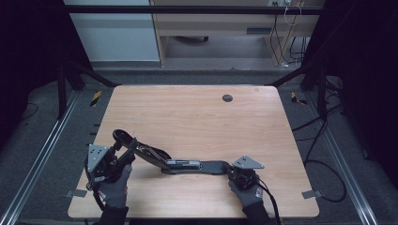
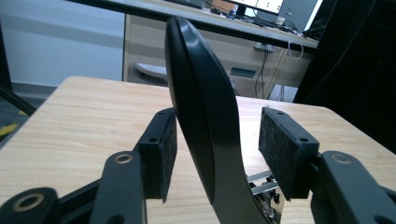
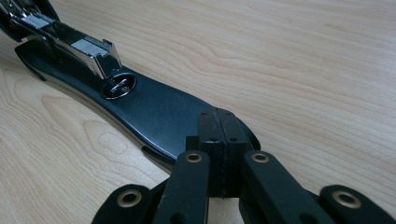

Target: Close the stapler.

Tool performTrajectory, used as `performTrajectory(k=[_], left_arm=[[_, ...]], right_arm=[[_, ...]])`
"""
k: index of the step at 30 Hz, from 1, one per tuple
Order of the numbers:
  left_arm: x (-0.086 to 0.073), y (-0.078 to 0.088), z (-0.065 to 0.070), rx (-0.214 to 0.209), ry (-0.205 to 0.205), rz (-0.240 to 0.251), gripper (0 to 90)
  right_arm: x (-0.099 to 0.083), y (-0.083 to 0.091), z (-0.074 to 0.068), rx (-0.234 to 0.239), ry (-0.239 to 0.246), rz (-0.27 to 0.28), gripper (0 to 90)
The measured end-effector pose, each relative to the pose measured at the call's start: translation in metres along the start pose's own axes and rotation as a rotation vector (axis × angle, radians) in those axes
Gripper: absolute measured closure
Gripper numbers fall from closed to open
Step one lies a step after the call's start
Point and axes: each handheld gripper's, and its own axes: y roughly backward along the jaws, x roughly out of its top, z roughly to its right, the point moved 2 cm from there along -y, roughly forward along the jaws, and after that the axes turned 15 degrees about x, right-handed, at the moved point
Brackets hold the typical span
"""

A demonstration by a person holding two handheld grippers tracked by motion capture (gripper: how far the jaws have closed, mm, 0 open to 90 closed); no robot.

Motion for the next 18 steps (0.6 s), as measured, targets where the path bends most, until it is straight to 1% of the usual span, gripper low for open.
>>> performTrajectory(k=[1, 2, 6, 8, 12, 18], left_arm=[[-0.0007, -0.0007, 0.0004, -0.001, 0.002, -0.002, 47.3], [-0.0014, -0.0012, 0.0004, 0.000, 0.000, -0.006, 47.7], [-0.0026, -0.0030, 0.0002, 0.009, 0.000, -0.011, 49.8], [-0.0030, -0.0037, -0.0002, 0.013, 0.003, -0.017, 52.5], [-0.0034, -0.0041, 0.0000, 0.025, 0.017, -0.014, 60.2], [-0.0028, -0.0041, 0.0008, 0.033, 0.034, -0.017, 61.7]], right_arm=[[-0.0001, -0.0006, -0.0012, 0.008, -0.010, -0.002, 90.0], [-0.0004, -0.0017, -0.0005, 0.005, 0.004, -0.004, 90.0], [-0.0011, -0.0033, -0.0021, 0.010, -0.001, -0.007, 90.0], [-0.0011, -0.0034, -0.0021, 0.012, -0.001, -0.006, 90.0], [-0.0012, -0.0034, -0.0023, 0.015, -0.004, -0.006, 90.0], [-0.0011, -0.0038, -0.0030, 0.015, -0.003, -0.005, 90.0]])
